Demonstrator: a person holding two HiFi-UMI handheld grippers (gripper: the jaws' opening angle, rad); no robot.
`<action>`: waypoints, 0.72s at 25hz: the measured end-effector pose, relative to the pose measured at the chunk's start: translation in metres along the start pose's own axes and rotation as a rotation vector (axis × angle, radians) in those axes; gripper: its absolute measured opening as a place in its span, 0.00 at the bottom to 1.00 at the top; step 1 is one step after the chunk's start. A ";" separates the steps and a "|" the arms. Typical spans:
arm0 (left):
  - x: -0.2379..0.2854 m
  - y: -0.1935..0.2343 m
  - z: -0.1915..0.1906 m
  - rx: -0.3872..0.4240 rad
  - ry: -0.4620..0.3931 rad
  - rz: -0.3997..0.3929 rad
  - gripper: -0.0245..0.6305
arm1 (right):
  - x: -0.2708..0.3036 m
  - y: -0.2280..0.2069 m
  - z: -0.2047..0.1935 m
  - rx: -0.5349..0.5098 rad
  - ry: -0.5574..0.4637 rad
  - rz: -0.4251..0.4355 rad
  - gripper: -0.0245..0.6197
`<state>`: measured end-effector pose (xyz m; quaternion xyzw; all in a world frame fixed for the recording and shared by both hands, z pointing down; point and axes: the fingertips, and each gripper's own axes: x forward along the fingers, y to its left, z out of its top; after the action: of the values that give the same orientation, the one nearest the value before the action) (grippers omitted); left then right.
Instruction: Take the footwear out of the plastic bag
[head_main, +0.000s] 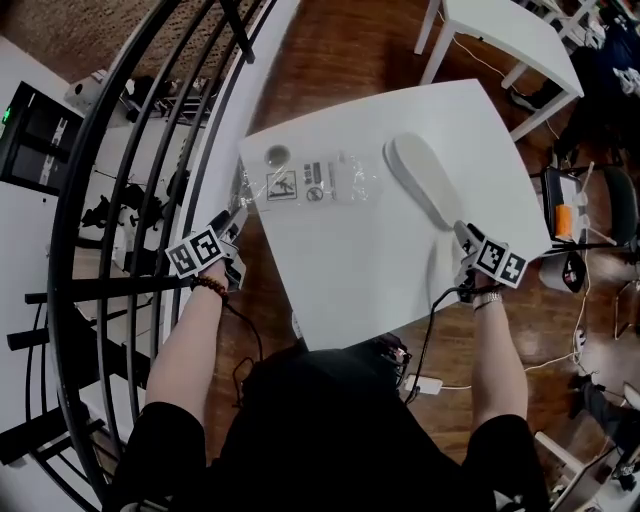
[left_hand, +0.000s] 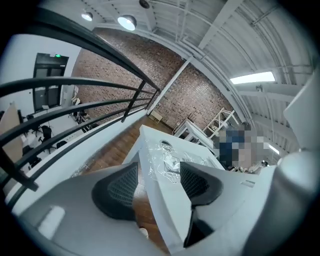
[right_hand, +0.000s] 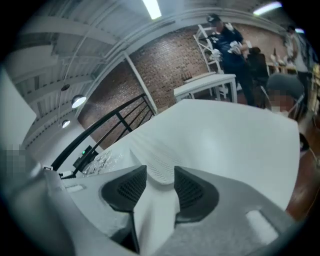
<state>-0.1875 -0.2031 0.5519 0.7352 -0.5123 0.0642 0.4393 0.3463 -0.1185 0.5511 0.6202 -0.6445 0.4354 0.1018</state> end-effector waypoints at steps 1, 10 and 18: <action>-0.004 -0.005 0.001 0.036 -0.005 -0.002 0.46 | -0.004 0.010 0.002 -0.060 -0.005 -0.006 0.29; -0.038 -0.065 0.008 0.301 -0.057 -0.114 0.37 | -0.027 0.130 -0.002 -0.458 -0.071 0.032 0.15; -0.077 -0.124 -0.007 0.482 -0.055 -0.259 0.26 | -0.044 0.238 -0.039 -0.652 -0.131 0.095 0.03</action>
<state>-0.1209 -0.1336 0.4421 0.8793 -0.3957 0.1078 0.2422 0.1283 -0.0953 0.4418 0.5510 -0.7832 0.1697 0.2328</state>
